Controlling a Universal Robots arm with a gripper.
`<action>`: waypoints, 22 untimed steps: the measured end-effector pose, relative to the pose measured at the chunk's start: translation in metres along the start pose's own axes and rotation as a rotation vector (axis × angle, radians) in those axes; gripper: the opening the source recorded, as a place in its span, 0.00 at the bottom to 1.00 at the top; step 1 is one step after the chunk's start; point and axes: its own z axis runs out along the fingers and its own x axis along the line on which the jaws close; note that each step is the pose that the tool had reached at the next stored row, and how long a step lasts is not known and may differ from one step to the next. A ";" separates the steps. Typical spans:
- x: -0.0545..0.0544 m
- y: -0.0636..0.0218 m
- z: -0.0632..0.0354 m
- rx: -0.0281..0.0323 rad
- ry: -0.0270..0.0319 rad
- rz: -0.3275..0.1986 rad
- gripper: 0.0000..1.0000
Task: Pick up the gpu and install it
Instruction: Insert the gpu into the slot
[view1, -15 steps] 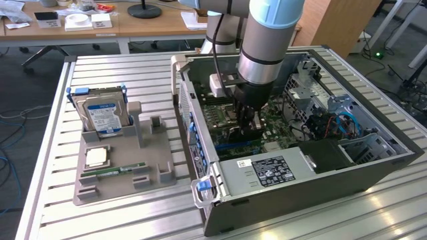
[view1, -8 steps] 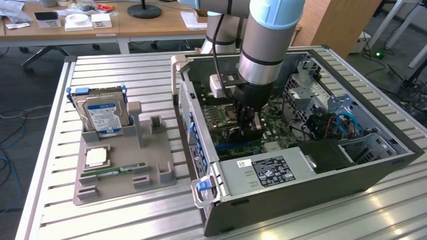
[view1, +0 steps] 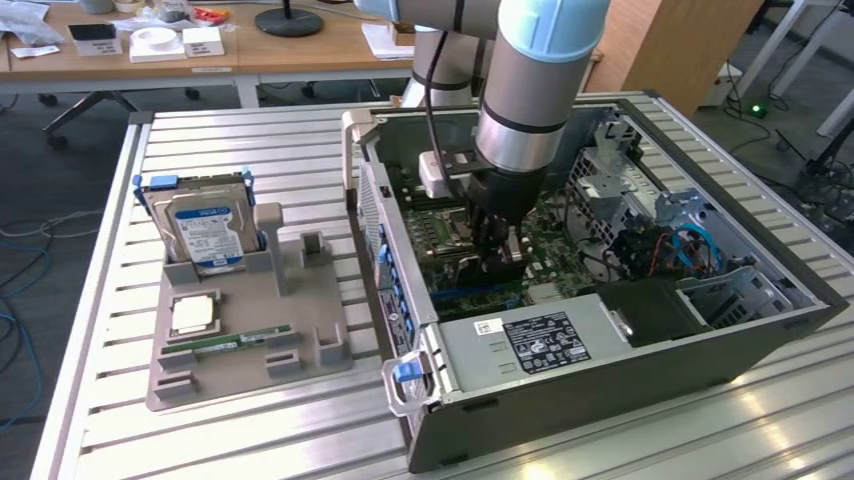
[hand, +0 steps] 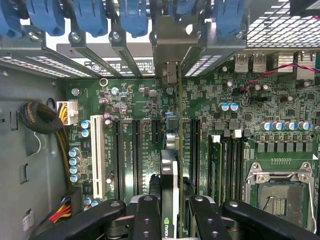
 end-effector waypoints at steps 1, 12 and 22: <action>0.000 0.0000 0.0001 0.0001 -0.0001 0.000 0.27; 0.000 0.0000 0.0008 0.0001 -0.0003 0.000 0.27; 0.000 0.0000 0.0013 0.0002 -0.0002 0.013 0.27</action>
